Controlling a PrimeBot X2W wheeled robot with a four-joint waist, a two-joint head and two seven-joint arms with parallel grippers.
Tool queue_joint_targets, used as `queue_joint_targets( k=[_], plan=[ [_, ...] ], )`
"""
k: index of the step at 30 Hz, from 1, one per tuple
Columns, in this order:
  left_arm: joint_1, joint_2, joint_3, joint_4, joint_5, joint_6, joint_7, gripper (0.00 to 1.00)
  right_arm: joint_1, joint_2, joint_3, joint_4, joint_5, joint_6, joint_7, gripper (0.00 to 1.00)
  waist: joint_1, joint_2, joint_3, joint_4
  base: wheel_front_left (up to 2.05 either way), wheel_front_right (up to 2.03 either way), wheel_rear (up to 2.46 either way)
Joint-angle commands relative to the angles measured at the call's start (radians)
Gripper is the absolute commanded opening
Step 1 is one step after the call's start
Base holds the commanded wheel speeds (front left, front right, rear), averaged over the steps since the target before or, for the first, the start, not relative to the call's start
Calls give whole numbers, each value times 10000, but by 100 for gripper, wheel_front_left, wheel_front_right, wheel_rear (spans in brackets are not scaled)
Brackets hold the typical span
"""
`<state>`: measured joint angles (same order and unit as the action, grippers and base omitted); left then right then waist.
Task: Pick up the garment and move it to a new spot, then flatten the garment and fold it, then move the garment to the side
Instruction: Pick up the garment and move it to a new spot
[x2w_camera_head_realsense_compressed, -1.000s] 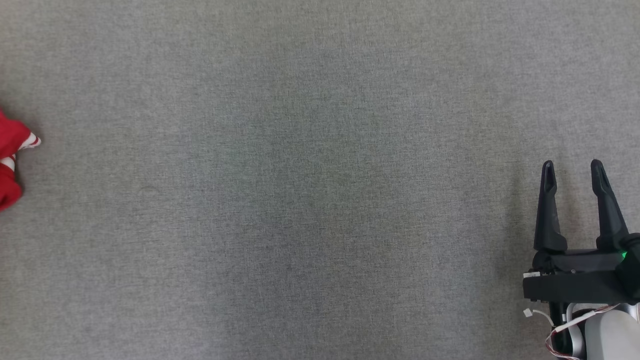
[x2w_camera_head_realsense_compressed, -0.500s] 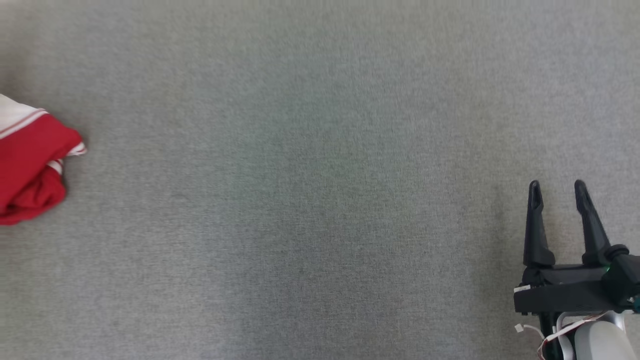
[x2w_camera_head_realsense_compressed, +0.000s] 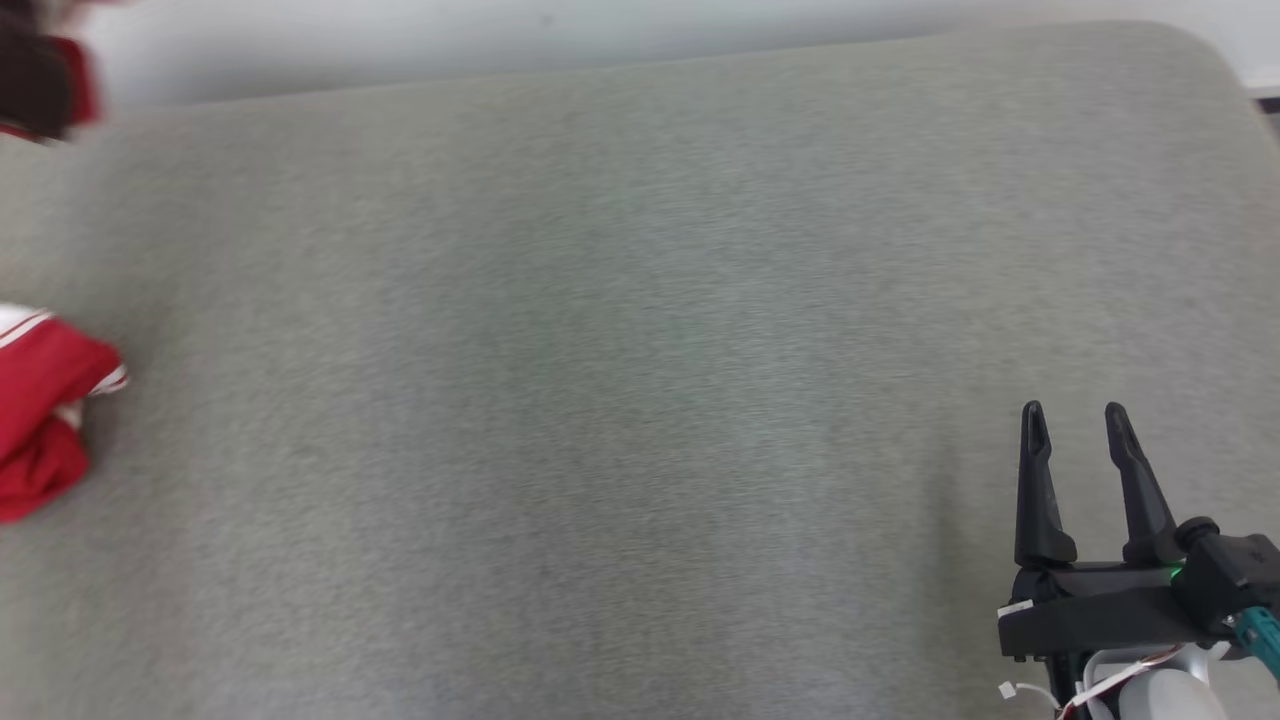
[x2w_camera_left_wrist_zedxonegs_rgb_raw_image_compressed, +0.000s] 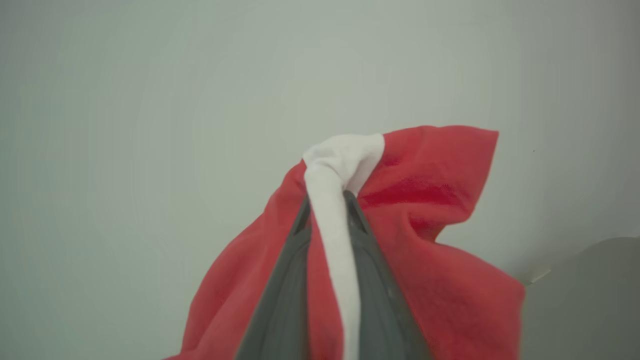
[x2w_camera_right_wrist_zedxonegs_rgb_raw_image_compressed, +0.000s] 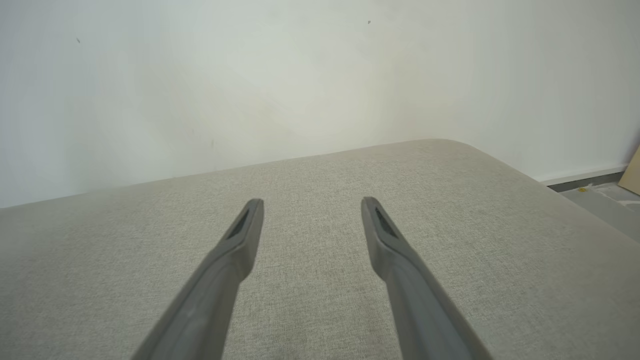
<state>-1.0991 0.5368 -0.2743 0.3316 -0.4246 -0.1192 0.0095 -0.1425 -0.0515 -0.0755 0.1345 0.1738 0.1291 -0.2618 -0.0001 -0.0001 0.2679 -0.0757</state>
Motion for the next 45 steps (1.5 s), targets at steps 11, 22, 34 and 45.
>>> queue_joint_targets(
  k=[11, 22, 34, 45],
  plan=[
    [1539, -1698, -1119, -714, -239, 529, 192, 0, 258, 14, 427, 156, 491, 30, -31, 100, 1, 1, -678, -2198, 0, 0, 0],
    [4675, -2995, -2278, -176, -444, 828, -698, 0, 452, 15, 561, 256, 415, 30, -30, 100, 1, 1, -852, -2338, 0, 0, 0],
    [5984, -4236, -3070, 1487, -897, 342, -2329, 100, 559, 9, 1058, 478, 146, 30, -32, 100, 1, 1, -1443, -1499, 0, 0, 0],
    [7315, -3359, -793, -460, -153, 1023, -2735, 100, 1140, -75, 1067, 435, -75, 32, -32, 100, 1, 1, -2524, -131, 0, 0, 0]
  ],
)
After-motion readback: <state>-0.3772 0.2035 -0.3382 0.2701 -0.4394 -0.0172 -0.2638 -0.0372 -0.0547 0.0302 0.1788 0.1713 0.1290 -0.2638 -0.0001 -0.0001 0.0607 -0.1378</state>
